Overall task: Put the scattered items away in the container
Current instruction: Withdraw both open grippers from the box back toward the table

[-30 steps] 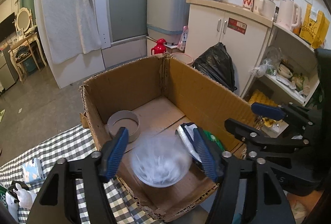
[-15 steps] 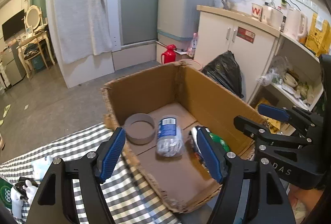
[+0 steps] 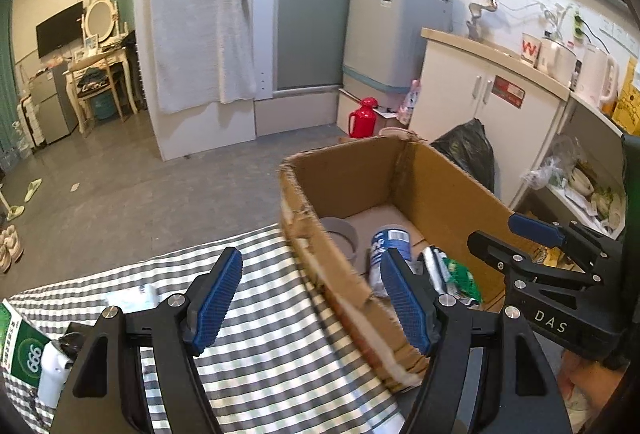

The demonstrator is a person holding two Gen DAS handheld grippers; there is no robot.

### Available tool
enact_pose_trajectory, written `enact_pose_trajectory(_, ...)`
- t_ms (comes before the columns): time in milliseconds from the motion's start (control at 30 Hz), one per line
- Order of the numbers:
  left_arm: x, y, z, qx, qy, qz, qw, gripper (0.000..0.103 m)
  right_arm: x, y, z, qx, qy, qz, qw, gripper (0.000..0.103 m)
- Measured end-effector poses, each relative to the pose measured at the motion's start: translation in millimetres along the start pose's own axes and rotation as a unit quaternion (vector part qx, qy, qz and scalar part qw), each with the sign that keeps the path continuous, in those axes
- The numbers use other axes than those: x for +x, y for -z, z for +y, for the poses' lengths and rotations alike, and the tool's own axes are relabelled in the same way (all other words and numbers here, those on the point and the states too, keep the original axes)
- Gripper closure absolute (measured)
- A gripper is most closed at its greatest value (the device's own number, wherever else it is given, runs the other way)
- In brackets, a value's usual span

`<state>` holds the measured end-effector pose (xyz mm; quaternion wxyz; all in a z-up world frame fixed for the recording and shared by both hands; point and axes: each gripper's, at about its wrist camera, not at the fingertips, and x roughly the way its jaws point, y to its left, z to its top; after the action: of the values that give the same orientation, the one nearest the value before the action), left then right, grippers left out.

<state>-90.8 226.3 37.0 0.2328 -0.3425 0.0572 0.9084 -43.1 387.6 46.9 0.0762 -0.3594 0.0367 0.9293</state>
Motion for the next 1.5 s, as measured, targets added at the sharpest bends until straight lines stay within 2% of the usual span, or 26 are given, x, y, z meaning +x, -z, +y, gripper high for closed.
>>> enact_pose_trajectory(633,-24,21,66,-0.044,-0.048,-0.001,0.9979,0.028,5,-3,68,-0.034,-0.053,-0.004,0.998,0.042)
enact_pose_trajectory(700,-27,23,72,-0.047,-0.054,-0.002,0.9975,0.024,5,-3,75,-0.037,-0.058,-0.004,0.998,0.042)
enact_pose_trajectory(1100,-48,36,108,-0.071,-0.078,-0.011,0.9944,0.014,9,-3,121,-0.067,-0.090,-0.002,0.994,0.042)
enact_pose_trajectory(1200,-50,42,119,-0.080,-0.084,-0.008,0.9933,0.013,11,-4,130,-0.073,-0.098,-0.001,0.993,0.041)
enact_pose_trajectory(1300,-51,49,130,-0.089,-0.092,-0.002,0.9918,0.013,12,-2,140,-0.074,-0.110,-0.001,0.991,0.035)
enact_pose_trajectory(1500,-56,62,149,-0.104,-0.109,0.007,0.9885,0.012,13,3,159,-0.084,-0.128,-0.002,0.988,0.034)
